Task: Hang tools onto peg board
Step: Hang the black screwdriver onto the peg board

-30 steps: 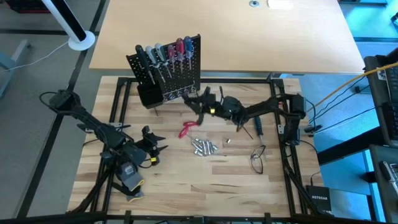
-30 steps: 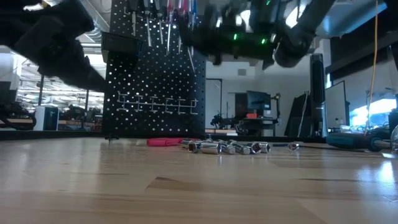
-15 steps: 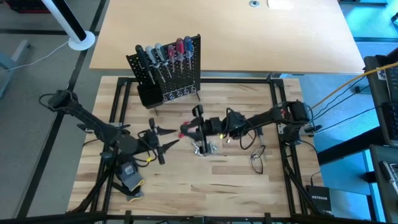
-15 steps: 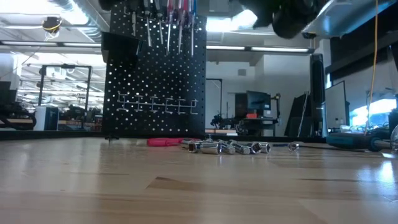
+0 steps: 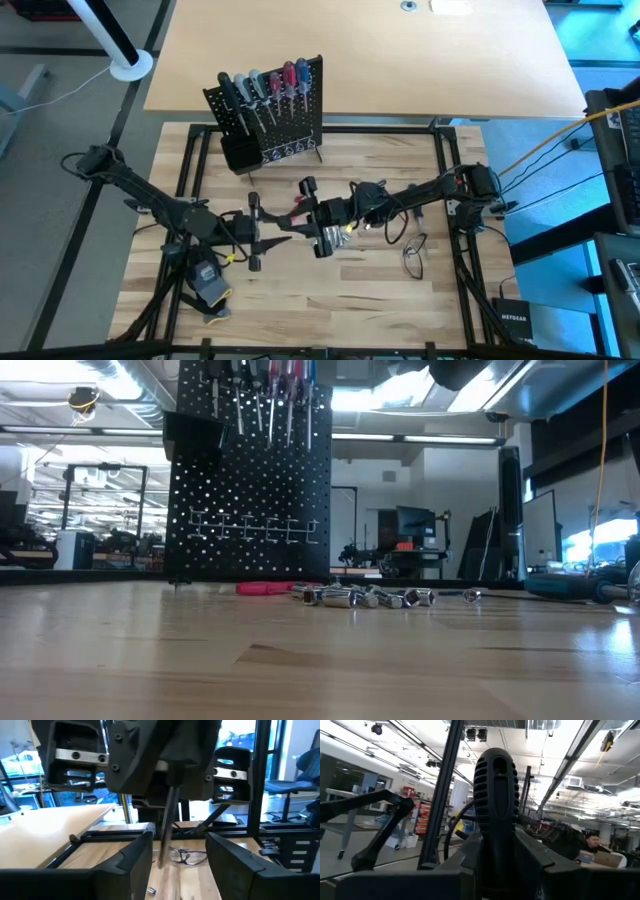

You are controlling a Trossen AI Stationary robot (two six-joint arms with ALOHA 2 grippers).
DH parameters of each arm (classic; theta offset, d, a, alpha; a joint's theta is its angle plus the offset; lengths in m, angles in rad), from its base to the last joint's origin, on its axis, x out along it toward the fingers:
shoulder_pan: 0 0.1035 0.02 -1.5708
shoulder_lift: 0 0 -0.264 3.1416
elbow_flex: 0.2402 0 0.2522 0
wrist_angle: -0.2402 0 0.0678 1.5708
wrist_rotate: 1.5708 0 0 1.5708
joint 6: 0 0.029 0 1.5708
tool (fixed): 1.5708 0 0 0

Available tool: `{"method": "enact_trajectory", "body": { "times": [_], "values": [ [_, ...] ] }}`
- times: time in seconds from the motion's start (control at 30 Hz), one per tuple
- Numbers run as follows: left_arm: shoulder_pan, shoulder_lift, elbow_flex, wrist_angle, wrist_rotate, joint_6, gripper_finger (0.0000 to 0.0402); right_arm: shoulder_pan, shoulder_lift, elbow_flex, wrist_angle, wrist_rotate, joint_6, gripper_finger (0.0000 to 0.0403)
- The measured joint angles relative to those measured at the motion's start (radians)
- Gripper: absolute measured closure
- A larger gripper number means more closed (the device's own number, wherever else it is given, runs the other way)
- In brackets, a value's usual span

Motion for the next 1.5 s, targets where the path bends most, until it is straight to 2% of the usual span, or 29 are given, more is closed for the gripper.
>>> {"method": "enact_trajectory", "body": {
  "times": [0.17, 0.5, 0.77, 0.93, 1.17, 1.4, 1.5],
  "values": [
    [0.021, 0.000, 0.000, 0.003, 0.000, 0.002, 0.0261, 0.000, 0.000, 0.000, 0.002, 0.000, 0.000, 0.0325],
    [0.030, -0.001, 0.000, -0.027, -0.002, 0.004, 0.0391, 0.000, 0.000, 0.000, -0.008, -0.003, 0.006, 0.0325],
    [-0.037, -0.095, 0.000, -0.208, -0.094, -0.029, 0.0396, -0.001, 0.000, 0.001, -0.054, 0.010, 0.002, 0.0325],
    [-0.056, -0.173, -0.001, -0.348, -0.106, -0.109, 0.0398, -0.002, 0.000, 0.001, -0.089, 0.031, -0.005, 0.0325],
    [-0.061, -0.200, -0.001, -0.394, -0.110, -0.129, 0.0397, -0.002, -0.001, 0.002, -0.124, 0.055, -0.024, 0.0325],
    [-0.059, -0.206, -0.001, -0.387, -0.116, -0.149, 0.0359, -0.001, -0.001, -0.001, -0.146, 0.084, -0.028, 0.0325],
    [-0.059, -0.222, 0.000, -0.394, -0.117, -0.144, 0.0332, -0.001, -0.013, -0.002, -0.216, 0.147, -0.035, 0.0325]
  ]
}}
